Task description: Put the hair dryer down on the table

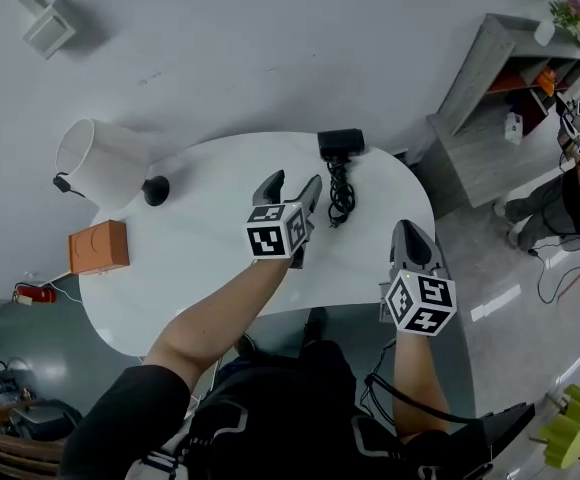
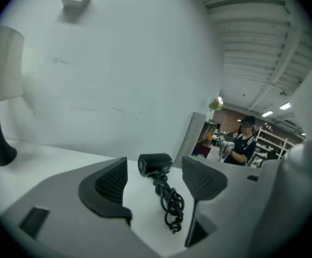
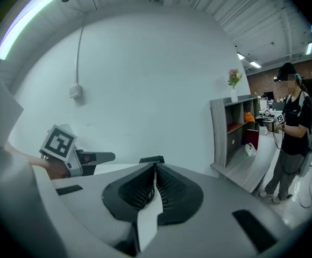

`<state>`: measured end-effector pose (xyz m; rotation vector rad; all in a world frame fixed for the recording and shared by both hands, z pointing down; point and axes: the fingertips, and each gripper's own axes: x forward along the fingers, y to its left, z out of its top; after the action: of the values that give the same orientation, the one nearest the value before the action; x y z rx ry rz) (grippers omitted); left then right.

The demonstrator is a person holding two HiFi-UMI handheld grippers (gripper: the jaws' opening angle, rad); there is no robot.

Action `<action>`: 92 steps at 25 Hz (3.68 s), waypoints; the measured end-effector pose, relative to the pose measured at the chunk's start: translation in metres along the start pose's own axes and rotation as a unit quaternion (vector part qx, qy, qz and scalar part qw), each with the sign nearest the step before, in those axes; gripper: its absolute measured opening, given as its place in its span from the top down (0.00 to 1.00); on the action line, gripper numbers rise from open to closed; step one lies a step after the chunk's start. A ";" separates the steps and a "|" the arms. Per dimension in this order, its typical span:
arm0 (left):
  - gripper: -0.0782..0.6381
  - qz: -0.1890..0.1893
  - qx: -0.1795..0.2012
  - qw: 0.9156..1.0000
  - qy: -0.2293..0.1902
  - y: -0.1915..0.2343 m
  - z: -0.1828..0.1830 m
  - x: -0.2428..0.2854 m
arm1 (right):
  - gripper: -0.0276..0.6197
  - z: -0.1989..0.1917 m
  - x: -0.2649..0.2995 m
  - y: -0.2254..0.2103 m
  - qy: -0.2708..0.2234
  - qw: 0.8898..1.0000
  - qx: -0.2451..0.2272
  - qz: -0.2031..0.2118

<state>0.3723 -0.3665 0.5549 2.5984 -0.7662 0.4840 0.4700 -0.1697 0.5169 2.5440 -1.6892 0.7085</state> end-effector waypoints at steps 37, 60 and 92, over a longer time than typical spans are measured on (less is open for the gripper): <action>0.88 0.052 0.086 0.973 -0.207 0.143 0.106 -0.374 | 0.92 0.077 -0.019 0.355 -0.071 0.962 -0.128 0.229; 0.88 0.188 0.077 0.955 -0.218 0.244 0.096 -0.500 | 0.92 0.065 -0.039 0.485 -0.081 0.938 -0.169 0.293; 0.88 0.175 0.082 0.953 -0.234 0.248 0.112 -0.485 | 0.92 0.069 -0.027 0.485 -0.097 0.940 -0.188 0.269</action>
<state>-0.1296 -0.3967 0.3174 2.7743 -1.4112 0.0112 0.0617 -0.3660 0.3296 1.9542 -2.3479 0.1037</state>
